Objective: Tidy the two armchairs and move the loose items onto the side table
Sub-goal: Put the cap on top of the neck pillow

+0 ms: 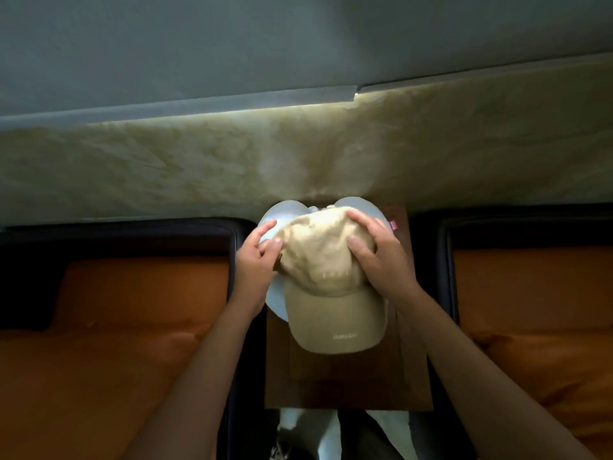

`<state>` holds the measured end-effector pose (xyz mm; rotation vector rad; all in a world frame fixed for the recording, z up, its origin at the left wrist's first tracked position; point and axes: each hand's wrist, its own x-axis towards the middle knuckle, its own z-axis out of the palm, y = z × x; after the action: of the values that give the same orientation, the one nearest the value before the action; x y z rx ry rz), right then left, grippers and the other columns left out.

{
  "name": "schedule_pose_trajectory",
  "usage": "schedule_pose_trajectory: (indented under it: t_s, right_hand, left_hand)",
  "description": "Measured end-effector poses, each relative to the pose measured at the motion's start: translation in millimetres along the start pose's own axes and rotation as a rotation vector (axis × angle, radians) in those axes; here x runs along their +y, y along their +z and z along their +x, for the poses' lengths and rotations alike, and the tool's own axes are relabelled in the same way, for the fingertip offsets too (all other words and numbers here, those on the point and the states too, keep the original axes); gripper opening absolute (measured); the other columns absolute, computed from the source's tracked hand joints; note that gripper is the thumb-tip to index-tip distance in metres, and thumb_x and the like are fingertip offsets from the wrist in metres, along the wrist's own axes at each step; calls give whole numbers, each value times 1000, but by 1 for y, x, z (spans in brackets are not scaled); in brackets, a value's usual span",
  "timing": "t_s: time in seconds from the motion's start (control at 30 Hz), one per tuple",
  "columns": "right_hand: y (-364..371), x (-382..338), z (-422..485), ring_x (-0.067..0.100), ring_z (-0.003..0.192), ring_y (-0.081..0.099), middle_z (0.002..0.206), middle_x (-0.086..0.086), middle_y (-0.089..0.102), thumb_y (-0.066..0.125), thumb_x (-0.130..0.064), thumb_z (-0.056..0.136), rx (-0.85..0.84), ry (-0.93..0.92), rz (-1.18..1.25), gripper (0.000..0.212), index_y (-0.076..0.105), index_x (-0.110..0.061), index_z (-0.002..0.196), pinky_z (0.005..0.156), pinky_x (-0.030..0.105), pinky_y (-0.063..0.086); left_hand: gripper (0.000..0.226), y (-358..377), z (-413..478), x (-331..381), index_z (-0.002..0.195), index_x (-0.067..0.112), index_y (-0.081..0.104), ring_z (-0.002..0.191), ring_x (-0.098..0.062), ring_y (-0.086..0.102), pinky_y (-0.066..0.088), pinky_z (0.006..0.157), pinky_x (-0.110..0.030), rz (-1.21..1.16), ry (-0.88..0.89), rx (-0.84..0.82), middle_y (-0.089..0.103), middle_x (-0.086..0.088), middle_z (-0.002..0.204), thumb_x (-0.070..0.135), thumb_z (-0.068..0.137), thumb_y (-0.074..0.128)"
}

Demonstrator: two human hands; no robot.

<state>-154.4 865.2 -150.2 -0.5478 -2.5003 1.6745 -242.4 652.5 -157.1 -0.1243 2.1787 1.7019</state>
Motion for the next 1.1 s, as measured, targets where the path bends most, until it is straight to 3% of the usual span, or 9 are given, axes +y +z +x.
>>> schedule_pose_trajectory:
  t_s: [0.1, 0.17, 0.27, 0.37, 0.47, 0.57, 0.67, 0.9, 1.1]
  right_hand:
    - [14, 18, 31, 20, 125, 49, 130, -1, 54, 54, -35, 92, -82, 13, -159, 57, 45, -30, 148, 112, 49, 35]
    - [23, 28, 40, 23, 126, 44, 129, 0, 51, 51, -39, 91, -108, 21, -255, 63, 39, -29, 151, 114, 48, 30]
    - [29, 36, 36, 21, 136, 30, 144, 2, 39, 53, -39, 91, -102, 51, -272, 71, 28, -29, 156, 118, 42, 23]
    - [31, 38, 17, 15, 152, 7, 164, -5, 10, 62, -34, 92, -33, 95, -181, 78, 21, -32, 157, 124, 41, 13]
    - [37, 39, -9, 13, 154, -1, 167, -6, -2, 64, -40, 89, 40, 129, -137, 84, 17, -34, 158, 122, 39, 14]
    - [50, 43, -31, 7, 154, -5, 167, -8, -10, 62, -41, 91, 31, 102, -109, 83, 13, -38, 158, 123, 38, 12]
    - [63, 50, -33, 11, 154, -12, 167, -6, -16, 47, -46, 96, 9, 80, -260, 75, 9, -33, 160, 125, 48, 1]
    - [68, 49, -30, 18, 154, -17, 167, -6, -18, 31, -53, 94, -41, 150, -439, 70, 10, -38, 159, 120, 55, -13]
    - [69, 33, -49, 26, 153, 9, 166, 7, 13, 37, -48, 90, 51, 272, -326, 67, 25, -37, 155, 120, 65, 3]
  left_hand:
    - [29, 5, 36, -5, 125, 22, 64, 76, -12, 57, 50, 86, -29, 119, 23, 22, 60, -10, 74, 12, 98, 56]
    - [31, 3, 52, -11, 128, 17, 62, 79, -12, 60, 52, 92, -35, 188, 25, 3, 63, -9, 78, 13, 99, 56]
    - [39, 6, 61, -14, 138, 15, 55, 105, -10, 61, 49, 103, -37, 287, 56, 8, 66, -5, 114, 17, 99, 57]
    - [54, 18, 38, -16, 148, 19, 43, 136, -3, 37, 34, 115, -26, 385, 111, 122, 38, -4, 153, 24, 97, 59]
    - [66, 32, -13, -29, 154, 21, 34, 139, 18, 15, 19, 109, -3, 438, 214, 146, 15, -3, 166, 31, 95, 62]
    - [78, 36, -45, -55, 158, 34, 18, 151, 3, 1, 19, 121, -25, 511, 149, -63, -7, 14, 167, 46, 94, 61]
    - [79, 36, -45, -67, 160, 32, 5, 150, 2, -14, 8, 126, -45, 602, 124, -144, -9, 14, 166, 57, 97, 46]
    - [78, 33, -45, -71, 159, 31, -1, 151, -3, -14, -5, 123, -38, 644, 131, -167, -9, 7, 168, 61, 98, 36]
    - [68, 6, -79, -70, 159, 31, 10, 154, -13, -1, 17, 124, -41, 575, -81, -232, -4, 4, 168, 48, 102, 44]
